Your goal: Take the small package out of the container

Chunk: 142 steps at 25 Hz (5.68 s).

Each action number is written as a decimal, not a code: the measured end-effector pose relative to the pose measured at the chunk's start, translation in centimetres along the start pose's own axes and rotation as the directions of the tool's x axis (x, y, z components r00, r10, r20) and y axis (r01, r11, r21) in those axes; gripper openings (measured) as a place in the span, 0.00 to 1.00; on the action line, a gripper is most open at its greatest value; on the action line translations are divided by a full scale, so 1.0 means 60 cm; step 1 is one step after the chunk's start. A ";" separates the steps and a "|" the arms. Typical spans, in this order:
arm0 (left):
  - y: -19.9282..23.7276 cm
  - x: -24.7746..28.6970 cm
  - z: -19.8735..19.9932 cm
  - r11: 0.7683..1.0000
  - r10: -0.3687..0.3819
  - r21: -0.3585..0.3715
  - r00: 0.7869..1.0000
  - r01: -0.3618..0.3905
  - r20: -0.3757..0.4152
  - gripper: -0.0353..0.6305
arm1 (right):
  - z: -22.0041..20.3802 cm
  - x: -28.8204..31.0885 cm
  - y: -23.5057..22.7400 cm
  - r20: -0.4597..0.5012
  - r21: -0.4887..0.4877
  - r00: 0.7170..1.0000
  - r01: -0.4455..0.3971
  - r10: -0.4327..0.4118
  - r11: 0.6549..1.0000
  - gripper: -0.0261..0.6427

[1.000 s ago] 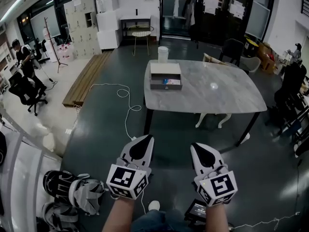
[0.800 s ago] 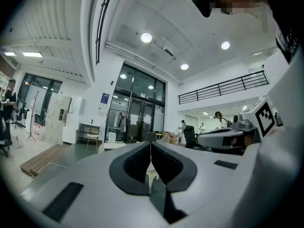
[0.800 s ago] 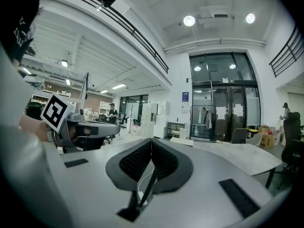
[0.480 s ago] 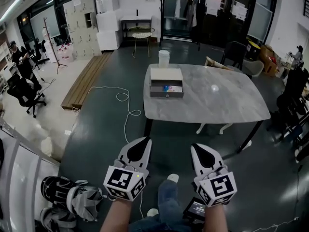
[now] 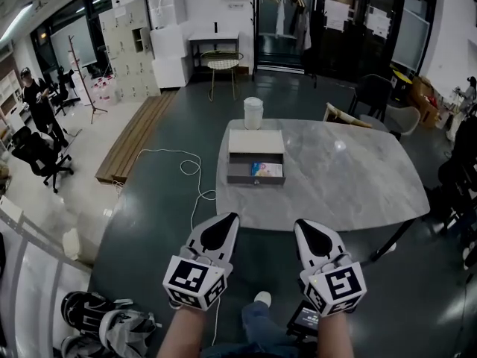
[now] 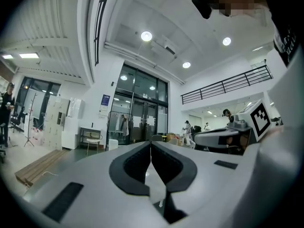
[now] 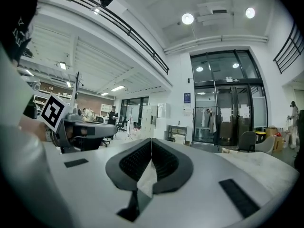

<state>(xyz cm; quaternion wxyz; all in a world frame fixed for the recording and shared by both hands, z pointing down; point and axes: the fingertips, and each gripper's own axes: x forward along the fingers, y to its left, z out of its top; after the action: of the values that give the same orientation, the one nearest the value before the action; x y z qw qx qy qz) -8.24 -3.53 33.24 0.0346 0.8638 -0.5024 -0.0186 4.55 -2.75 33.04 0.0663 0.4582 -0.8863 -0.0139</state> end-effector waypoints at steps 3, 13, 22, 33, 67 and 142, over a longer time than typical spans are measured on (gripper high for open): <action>0.029 0.058 0.007 1.000 0.021 -0.011 1.000 -0.021 0.003 0.08 | 0.008 0.043 -0.049 0.012 -0.003 1.000 -0.009 0.009 1.000 0.08; 0.082 0.206 0.004 0.997 0.077 -0.017 0.997 -0.077 -0.026 0.08 | 0.021 0.156 -0.175 0.027 -0.006 0.999 -0.039 0.039 0.999 0.08; 0.110 0.261 -0.043 0.994 0.081 -0.060 0.990 -0.088 -0.115 0.08 | -0.018 0.206 -0.212 -0.015 0.022 0.998 -0.054 0.054 0.998 0.08; 0.168 0.381 -0.118 0.986 -0.028 -0.167 0.956 -0.022 -0.292 0.08 | -0.078 0.295 -0.295 -0.114 0.067 0.993 0.016 -0.008 0.998 0.08; 0.257 0.533 -0.476 0.840 -0.445 -0.518 0.342 -0.159 -0.827 0.36 | -0.392 0.553 -0.396 -0.650 0.212 0.758 0.103 0.062 0.972 0.08; 0.289 0.571 -0.131 0.881 -0.217 -0.473 0.900 0.014 -0.377 0.18 | -0.103 0.453 -0.427 -0.282 0.169 0.959 0.090 -0.039 0.982 0.08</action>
<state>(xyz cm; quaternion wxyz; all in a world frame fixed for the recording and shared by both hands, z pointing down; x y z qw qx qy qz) -5.77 -41.54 42.51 0.3437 0.8434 -0.4104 0.0469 10.56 -39.50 39.85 0.1476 0.4884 -0.8505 0.1282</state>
